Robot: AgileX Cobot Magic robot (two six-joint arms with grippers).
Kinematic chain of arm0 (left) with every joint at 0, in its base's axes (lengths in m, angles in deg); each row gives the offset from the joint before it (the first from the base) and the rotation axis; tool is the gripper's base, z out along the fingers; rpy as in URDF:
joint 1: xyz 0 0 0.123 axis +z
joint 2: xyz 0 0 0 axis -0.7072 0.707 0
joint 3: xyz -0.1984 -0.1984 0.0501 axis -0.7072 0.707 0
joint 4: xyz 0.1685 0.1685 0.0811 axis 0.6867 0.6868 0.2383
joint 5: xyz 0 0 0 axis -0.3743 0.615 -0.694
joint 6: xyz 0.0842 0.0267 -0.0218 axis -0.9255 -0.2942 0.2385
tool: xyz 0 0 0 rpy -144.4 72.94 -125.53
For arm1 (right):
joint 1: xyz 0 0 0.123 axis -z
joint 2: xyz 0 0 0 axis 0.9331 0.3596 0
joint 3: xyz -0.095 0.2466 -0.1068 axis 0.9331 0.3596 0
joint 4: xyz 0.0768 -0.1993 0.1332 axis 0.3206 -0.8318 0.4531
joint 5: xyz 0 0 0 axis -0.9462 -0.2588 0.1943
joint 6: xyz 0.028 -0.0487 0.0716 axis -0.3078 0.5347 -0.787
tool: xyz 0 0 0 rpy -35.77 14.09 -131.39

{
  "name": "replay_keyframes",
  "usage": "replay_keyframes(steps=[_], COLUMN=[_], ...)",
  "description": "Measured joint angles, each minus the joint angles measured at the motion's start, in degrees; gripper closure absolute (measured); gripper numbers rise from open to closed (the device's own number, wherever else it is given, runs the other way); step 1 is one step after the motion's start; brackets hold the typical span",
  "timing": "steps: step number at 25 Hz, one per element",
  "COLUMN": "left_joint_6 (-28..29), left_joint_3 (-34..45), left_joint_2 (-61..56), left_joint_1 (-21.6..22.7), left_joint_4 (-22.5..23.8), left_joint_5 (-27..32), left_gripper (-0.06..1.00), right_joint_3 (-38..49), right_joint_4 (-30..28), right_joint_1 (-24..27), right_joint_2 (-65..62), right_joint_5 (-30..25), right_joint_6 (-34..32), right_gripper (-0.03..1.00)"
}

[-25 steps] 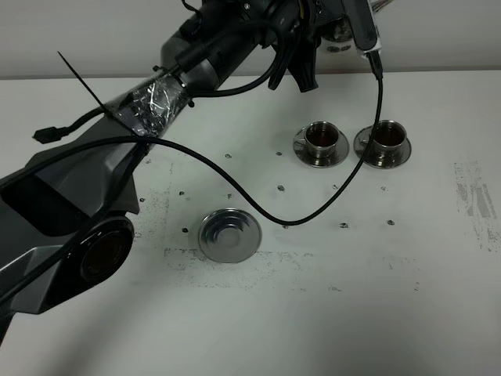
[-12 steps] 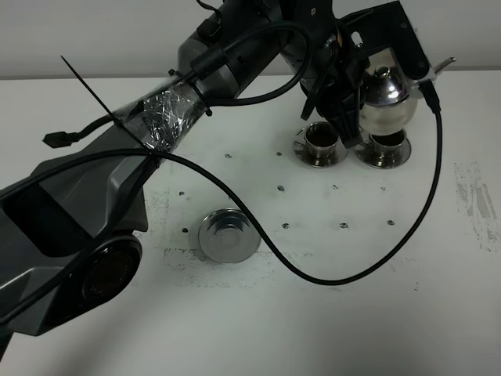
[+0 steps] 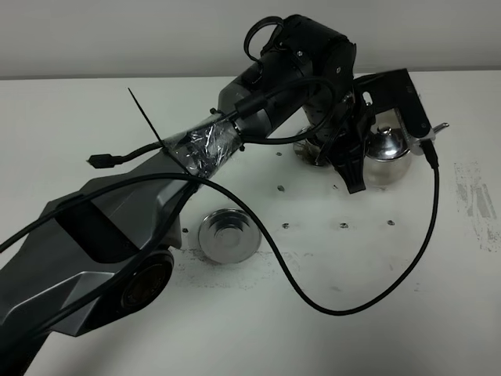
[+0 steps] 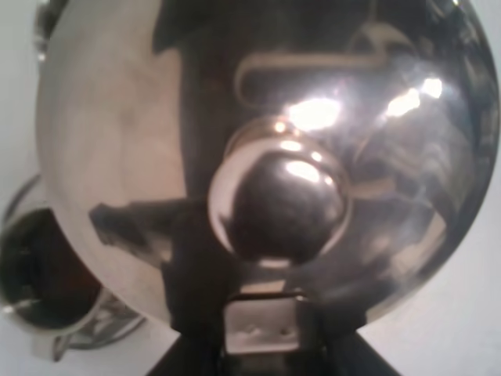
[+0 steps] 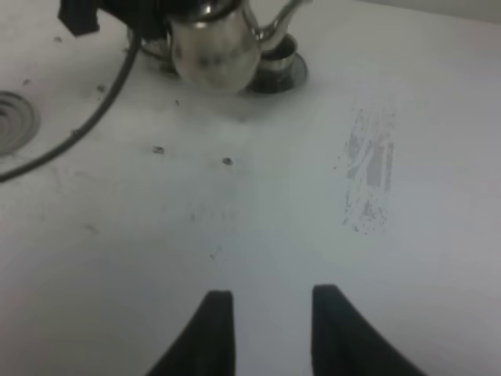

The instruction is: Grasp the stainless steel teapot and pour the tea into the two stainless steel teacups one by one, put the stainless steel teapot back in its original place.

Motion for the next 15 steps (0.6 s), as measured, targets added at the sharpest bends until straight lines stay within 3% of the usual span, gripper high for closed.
replay_keyframes(steps=[15], left_joint_6=[-0.6], left_joint_3=[0.0], left_joint_2=[3.99], left_joint_1=[-1.52], left_joint_4=[-0.06], left_joint_5=[2.05], left_gripper=[0.76], right_joint_3=[0.0], right_joint_4=[0.0], right_joint_1=[0.0], right_joint_2=[0.0], right_joint_5=[0.0], right_joint_6=[0.0], right_gripper=[0.74])
